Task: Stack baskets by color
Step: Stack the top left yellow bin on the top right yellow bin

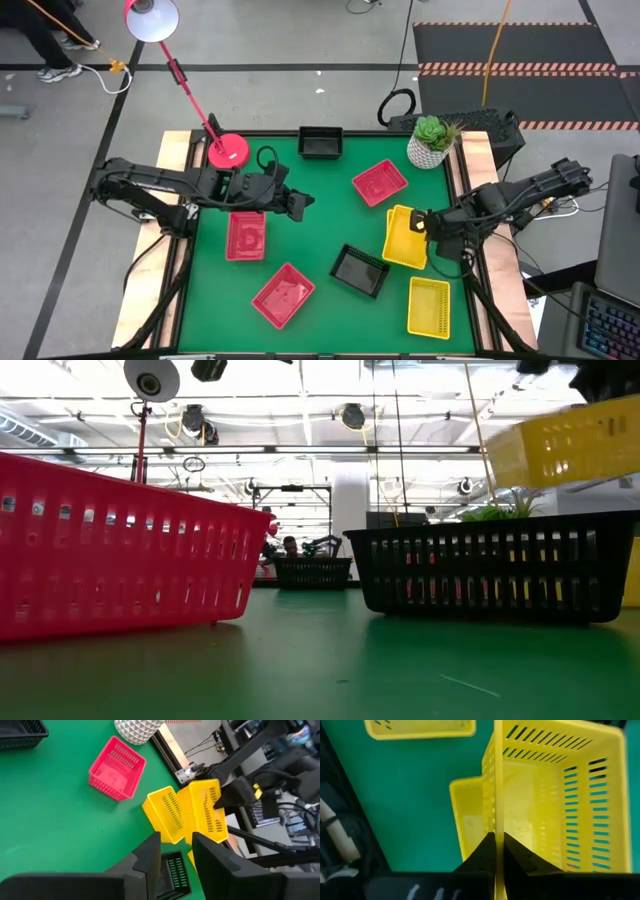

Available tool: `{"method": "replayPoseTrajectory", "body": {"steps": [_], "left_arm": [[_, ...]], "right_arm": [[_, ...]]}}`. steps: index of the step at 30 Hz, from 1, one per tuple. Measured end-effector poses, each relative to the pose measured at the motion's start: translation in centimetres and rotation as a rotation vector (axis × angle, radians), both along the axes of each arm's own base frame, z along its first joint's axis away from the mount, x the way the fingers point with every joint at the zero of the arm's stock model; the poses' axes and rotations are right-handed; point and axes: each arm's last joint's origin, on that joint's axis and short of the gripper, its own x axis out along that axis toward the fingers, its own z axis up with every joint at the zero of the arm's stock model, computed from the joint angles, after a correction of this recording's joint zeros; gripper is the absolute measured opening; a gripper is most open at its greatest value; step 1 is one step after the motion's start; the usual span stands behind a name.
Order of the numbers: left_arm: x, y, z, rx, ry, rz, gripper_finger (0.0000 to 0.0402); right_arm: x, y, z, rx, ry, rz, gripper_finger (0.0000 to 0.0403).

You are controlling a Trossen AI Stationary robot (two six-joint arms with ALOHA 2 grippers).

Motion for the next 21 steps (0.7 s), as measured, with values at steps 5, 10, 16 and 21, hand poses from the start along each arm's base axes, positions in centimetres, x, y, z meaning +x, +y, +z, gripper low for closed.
{"method": "replayPoseTrajectory", "body": {"steps": [5, 10, 16, 21], "left_arm": [[0.5, -0.4, -0.5, -0.023, 0.011, 0.006, 0.0113], [1.0, -0.6, -1.1, -0.052, 0.021, 0.035, 0.0113], [1.7, -0.6, -1.8, -0.071, 0.018, 0.089, 0.0113], [2.5, -0.7, -2.4, -0.091, 0.016, 0.106, 0.0113]], "right_arm": [[-0.8, -0.5, -1.3, 0.019, -0.063, 0.079, 0.0003], [-1.2, -1.1, -2.3, 0.001, -0.110, 0.121, 0.0003], [-2.1, -1.7, -3.5, -0.019, -0.116, 0.148, 0.0003], [-2.8, -2.1, -4.2, -0.042, -0.125, 0.193, 0.0003]]}}
